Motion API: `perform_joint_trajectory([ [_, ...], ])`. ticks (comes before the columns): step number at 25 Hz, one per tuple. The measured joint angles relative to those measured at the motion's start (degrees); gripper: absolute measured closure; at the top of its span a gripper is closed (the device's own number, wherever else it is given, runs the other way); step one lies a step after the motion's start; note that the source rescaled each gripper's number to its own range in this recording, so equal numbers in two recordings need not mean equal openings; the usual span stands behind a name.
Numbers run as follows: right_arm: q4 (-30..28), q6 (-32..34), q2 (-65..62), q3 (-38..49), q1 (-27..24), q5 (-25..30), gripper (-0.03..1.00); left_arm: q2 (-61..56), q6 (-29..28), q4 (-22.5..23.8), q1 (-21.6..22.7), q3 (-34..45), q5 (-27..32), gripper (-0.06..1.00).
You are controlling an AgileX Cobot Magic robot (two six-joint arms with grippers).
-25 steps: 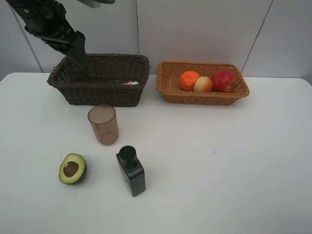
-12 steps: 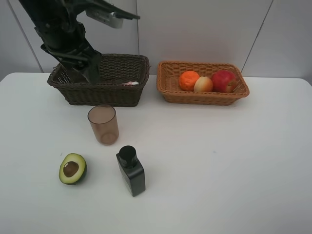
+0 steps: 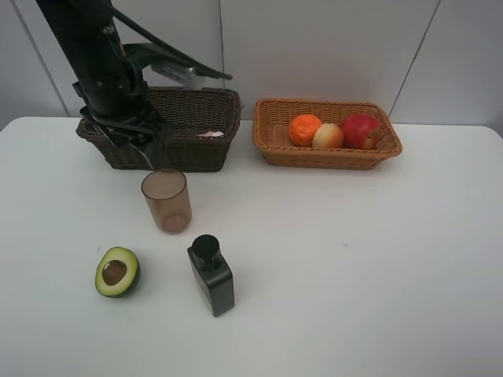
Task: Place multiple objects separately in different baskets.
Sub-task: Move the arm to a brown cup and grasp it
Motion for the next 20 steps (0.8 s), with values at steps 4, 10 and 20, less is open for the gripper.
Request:
perform_joint_trajectory([
  [4,0.0,0.0,0.0,0.0,0.0,0.0,-0.03,2.4,0.0,0.1,0.0,0.0,-0.8,-0.05],
  [10,0.0,0.0,0.0,0.0,0.0,0.0,-0.03,6.3,0.0,0.2,0.0,0.0,-3.4,-0.05],
  [20,0.0,0.0,0.0,0.0,0.0,0.0,-0.03,9.9,0.0,0.7,0.7,0.0,-5.8,-0.05],
])
